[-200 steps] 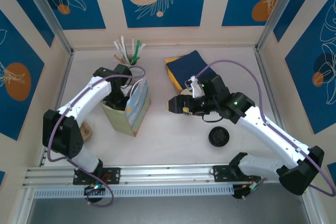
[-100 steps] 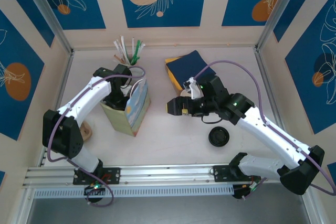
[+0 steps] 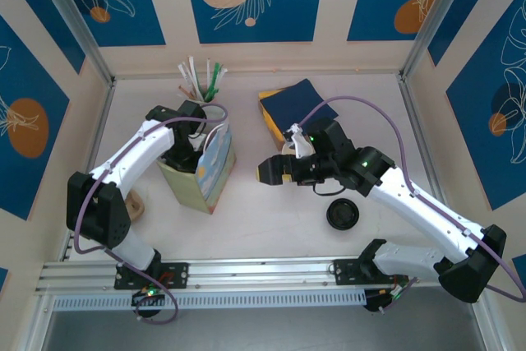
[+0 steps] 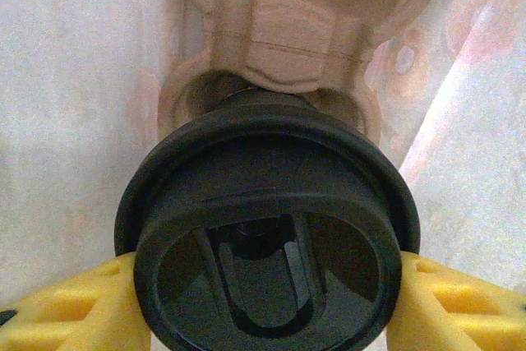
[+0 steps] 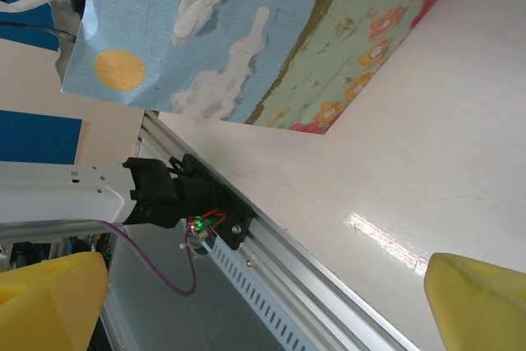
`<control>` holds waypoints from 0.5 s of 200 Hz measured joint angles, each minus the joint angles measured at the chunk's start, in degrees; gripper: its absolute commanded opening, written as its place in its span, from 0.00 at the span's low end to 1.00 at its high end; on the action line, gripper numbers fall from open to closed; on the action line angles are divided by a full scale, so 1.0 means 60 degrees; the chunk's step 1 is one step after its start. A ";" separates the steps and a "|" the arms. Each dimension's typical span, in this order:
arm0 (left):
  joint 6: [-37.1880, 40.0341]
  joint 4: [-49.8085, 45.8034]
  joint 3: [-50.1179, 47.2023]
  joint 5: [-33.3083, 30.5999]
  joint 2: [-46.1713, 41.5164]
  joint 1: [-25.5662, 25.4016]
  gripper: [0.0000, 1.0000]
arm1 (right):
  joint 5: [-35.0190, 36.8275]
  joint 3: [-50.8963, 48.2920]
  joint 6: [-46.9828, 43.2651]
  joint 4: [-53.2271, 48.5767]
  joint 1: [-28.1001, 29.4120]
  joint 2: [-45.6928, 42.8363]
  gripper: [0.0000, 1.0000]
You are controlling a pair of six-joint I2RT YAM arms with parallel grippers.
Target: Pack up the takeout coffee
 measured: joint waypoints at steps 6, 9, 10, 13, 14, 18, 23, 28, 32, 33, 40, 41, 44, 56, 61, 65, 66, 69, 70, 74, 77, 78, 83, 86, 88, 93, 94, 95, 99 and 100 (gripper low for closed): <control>0.0000 0.0000 0.0000 0.0000 0.0000 0.0000 0.48 | 0.0029 0.0000 0.0000 0.0015 -0.0004 0.0000 0.99; 0.0000 0.0000 0.0000 0.0004 0.0000 0.0000 0.48 | 0.0066 0.0000 -0.0004 0.0025 0.0000 0.0000 0.99; 0.0000 0.0000 0.0000 0.0004 0.0000 0.0000 0.48 | 0.0069 0.0000 -0.0004 0.0029 0.0000 0.0000 0.99; 0.0000 0.0000 0.0000 0.0004 0.0000 0.0000 0.48 | 0.0098 0.0000 -0.0004 0.0044 -0.0004 0.0000 0.99; 0.0000 0.0000 0.0000 0.0004 0.0000 0.0000 0.48 | 0.0109 0.0000 0.0000 0.0047 -0.0004 0.0000 0.99; 0.0000 0.0000 0.0000 0.0004 0.0000 0.0000 0.48 | 0.0157 0.0000 0.0000 0.0069 0.0000 0.0000 0.99; 0.0000 0.0000 0.0000 0.0004 0.0000 0.0000 0.48 | 0.0211 0.0000 -0.0004 0.0106 -0.0004 0.0000 0.99; 0.0000 0.0000 0.0000 0.0004 0.0000 0.0000 0.48 | 0.0259 0.0000 -0.0004 0.0160 -0.0004 0.0000 0.99; 0.0000 0.0000 0.0000 0.0004 0.0000 0.0004 0.48 | 0.0302 0.0000 0.0000 0.0200 -0.0004 0.0000 0.99; 0.0000 0.0004 0.0000 0.0004 0.0000 0.0000 0.48 | 0.0331 0.0000 -0.0007 0.0215 -0.0004 0.0000 0.99; 0.0000 0.0000 0.0000 0.0004 0.0000 0.0000 0.48 | 0.0419 -0.0004 -0.0007 0.0295 -0.0004 -0.0004 0.99; 0.0000 0.0000 0.0000 0.0004 0.0000 0.0000 0.48 | 0.0433 -0.0004 -0.0007 0.0306 -0.0004 -0.0007 0.99; 0.0000 0.0000 0.0000 0.0004 0.0000 0.0000 0.48 | 0.0466 -0.0011 -0.0007 0.0346 -0.0004 -0.0011 0.99; 0.0000 0.0000 0.0000 0.0004 0.0000 0.0000 0.48 | 0.0590 -0.0044 -0.0033 0.0459 -0.0004 -0.0029 0.99; 0.0000 0.0000 0.0000 0.0004 0.0000 0.0000 0.48 | 0.0648 -0.0047 -0.0051 0.0484 -0.0004 -0.0029 0.99; 0.0000 0.0000 -0.0004 0.0004 0.0000 0.0000 0.48 | 0.0681 -0.0055 -0.0069 0.0514 -0.0004 -0.0029 0.99; 0.0000 0.0004 -0.0004 0.0004 0.0000 0.0000 0.48 | 0.0685 -0.0058 -0.0069 0.0517 -0.0004 -0.0029 0.99; 0.0000 0.0004 -0.0007 0.0004 0.0000 0.0000 0.48 | 0.0718 -0.0058 -0.0073 0.0528 -0.0004 -0.0029 0.99; 0.0000 0.0004 -0.0007 0.0004 0.0000 0.0000 0.48 | 0.0721 -0.0058 -0.0073 0.0532 -0.0004 -0.0029 0.99; 0.0000 0.0004 -0.0007 0.0004 0.0000 0.0004 0.48 | 0.0739 -0.0062 -0.0076 0.0543 -0.0004 -0.0029 0.99; 0.0000 0.0007 -0.0007 0.0004 0.0000 0.0004 0.48 | 0.0761 -0.0062 -0.0080 0.0546 -0.0004 -0.0029 0.99; 0.0000 0.0007 -0.0007 0.0004 0.0000 0.0004 0.48 | 0.0772 -0.0062 -0.0080 0.0554 -0.0004 -0.0029 0.99; 0.0000 0.0007 -0.0007 0.0004 0.0000 0.0004 0.48 | 0.0801 -0.0062 -0.0098 0.0572 -0.0004 -0.0029 0.99; 0.0000 0.0007 -0.0007 0.0004 0.0000 0.0004 0.48 | 0.0805 -0.0062 -0.0109 0.0586 -0.0004 -0.0029 0.99; 0.0000 0.0007 -0.0007 0.0004 0.0000 0.0004 0.48 | 0.0816 -0.0062 -0.0106 0.0594 -0.0004 -0.0029 0.99; 0.0000 0.0007 -0.0007 0.0004 0.0000 0.0004 0.48 | 0.0831 -0.0062 -0.0117 0.0623 -0.0004 -0.0025 0.99; 0.0000 0.0007 -0.0007 0.0004 0.0000 0.0004 0.48 | 0.0831 -0.0062 -0.0117 0.0627 -0.0004 -0.0025 0.99; 0.0000 0.0007 -0.0007 0.0004 0.0000 0.0004 0.48 | 0.0834 -0.0062 -0.0117 0.0630 -0.0004 -0.0025 0.99; 0.0000 0.0007 -0.0007 0.0004 0.0000 0.0004 0.48 | 0.0856 -0.0062 -0.0135 0.0656 -0.0004 -0.0025 0.99; 0.0000 0.0007 -0.0007 0.0004 0.0000 0.0004 0.48 | 0.0863 -0.0062 -0.0138 0.0659 -0.0004 -0.0025 0.99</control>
